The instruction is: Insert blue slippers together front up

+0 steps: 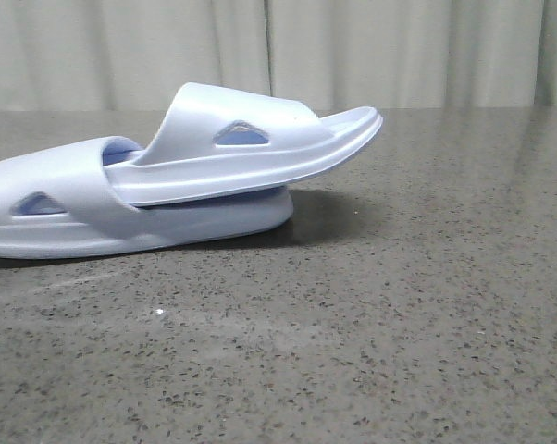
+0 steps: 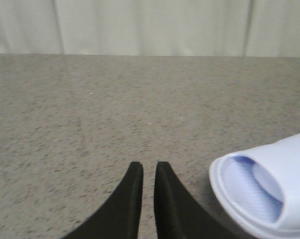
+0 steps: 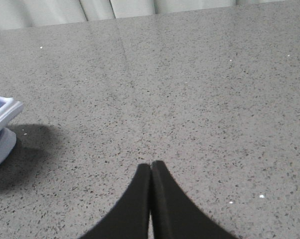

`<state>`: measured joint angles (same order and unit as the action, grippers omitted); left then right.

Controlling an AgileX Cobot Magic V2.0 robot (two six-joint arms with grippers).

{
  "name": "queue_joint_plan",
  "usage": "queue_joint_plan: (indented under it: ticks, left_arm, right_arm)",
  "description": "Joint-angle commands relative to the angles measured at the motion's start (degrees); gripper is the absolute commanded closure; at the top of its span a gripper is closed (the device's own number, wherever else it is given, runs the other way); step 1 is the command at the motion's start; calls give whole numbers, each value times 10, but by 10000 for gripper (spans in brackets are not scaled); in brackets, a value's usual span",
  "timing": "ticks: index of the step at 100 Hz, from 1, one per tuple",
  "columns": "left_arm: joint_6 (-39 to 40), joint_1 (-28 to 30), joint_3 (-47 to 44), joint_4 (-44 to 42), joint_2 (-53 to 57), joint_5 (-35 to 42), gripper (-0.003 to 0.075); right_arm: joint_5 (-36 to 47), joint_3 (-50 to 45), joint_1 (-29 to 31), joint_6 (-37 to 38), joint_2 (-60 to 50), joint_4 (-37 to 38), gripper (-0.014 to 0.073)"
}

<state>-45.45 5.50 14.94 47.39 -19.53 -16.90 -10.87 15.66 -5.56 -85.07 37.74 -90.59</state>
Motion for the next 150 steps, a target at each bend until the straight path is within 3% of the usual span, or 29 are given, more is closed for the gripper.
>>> queue_joint_plan:
  ticks: [1,11,18,41,46,67,150]
  left_arm:
    - [233,4,10,-226,21,48,705]
    - [435,4,-13,-399,39,85,705]
    - [483,4,-43,-443,62,122,705]
    - [484,-14,-158,-428,170,185,705]
    - [484,-27,-157,-437,188,146,705]
    - [484,-67,-157,-452,204,106,705]
    - [484,-67,-157,-447,204,106,705]
  right_arm:
    - [-1,14,2,-5,-3,-12,673]
    - [-1,14,2,-5,-3,-12,673]
    - [-1,14,2,-5,-3,-12,673]
    - [-1,14,2,-5,-3,-12,673]
    - [-1,14,2,-5,-3,-12,673]
    - [-1,14,2,-5,-3,-12,673]
    - [-1,14,2,-5,-3,-12,673]
